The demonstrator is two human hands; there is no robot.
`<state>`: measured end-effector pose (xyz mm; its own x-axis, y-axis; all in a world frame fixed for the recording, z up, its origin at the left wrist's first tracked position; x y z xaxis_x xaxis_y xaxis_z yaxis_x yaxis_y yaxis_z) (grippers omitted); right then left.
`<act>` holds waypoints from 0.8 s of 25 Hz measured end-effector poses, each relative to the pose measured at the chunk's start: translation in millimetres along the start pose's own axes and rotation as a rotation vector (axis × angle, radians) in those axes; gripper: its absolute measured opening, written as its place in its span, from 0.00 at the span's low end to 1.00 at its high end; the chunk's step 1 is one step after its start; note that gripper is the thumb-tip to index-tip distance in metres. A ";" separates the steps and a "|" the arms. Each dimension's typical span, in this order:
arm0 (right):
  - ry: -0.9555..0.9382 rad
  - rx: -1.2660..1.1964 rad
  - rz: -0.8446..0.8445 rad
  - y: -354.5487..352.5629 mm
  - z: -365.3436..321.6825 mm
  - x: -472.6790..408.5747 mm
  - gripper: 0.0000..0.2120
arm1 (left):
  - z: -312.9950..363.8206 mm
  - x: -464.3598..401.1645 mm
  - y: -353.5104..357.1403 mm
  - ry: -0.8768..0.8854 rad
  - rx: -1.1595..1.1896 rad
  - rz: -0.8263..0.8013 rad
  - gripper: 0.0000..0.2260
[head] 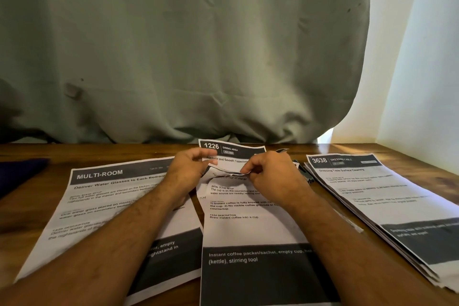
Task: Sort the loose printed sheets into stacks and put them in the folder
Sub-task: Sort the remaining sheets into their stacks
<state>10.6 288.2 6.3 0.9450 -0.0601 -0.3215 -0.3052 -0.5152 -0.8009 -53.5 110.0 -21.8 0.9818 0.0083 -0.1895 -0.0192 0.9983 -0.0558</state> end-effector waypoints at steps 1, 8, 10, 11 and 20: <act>-0.010 -0.009 0.011 0.6 0.5 -0.5 0.08 | -1.5 0.2 0.2 0.008 -0.006 0.012 0.07; -0.067 -0.011 0.116 3.0 6.7 -3.2 0.09 | 2.4 -3.2 -2.4 0.081 0.192 0.202 0.06; -0.087 -0.008 0.126 2.8 5.7 -3.2 0.10 | 2.8 -3.5 -3.0 0.088 0.207 0.208 0.07; -0.100 -0.006 0.134 2.5 5.3 -3.2 0.10 | 3.5 -2.9 -2.6 0.094 0.210 0.205 0.07; -0.140 0.024 0.143 0.9 0.7 -4.1 0.08 | 17.0 6.8 -2.9 0.338 0.166 0.249 0.08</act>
<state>6.4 288.5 6.5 0.8669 -0.0112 -0.4984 -0.4395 -0.4890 -0.7535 -43.6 108.2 -6.2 0.8337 0.2577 -0.4885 -0.1898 0.9643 0.1847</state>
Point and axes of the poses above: each hand's wrist, its own x-axis away from the middle knuckle, its own y-axis out of the palm, z = x × y, the point moved 1 cm from there along -x, towards the middle knuckle, and after that the axes turned 4 degrees about y, right-handed, at the moved point
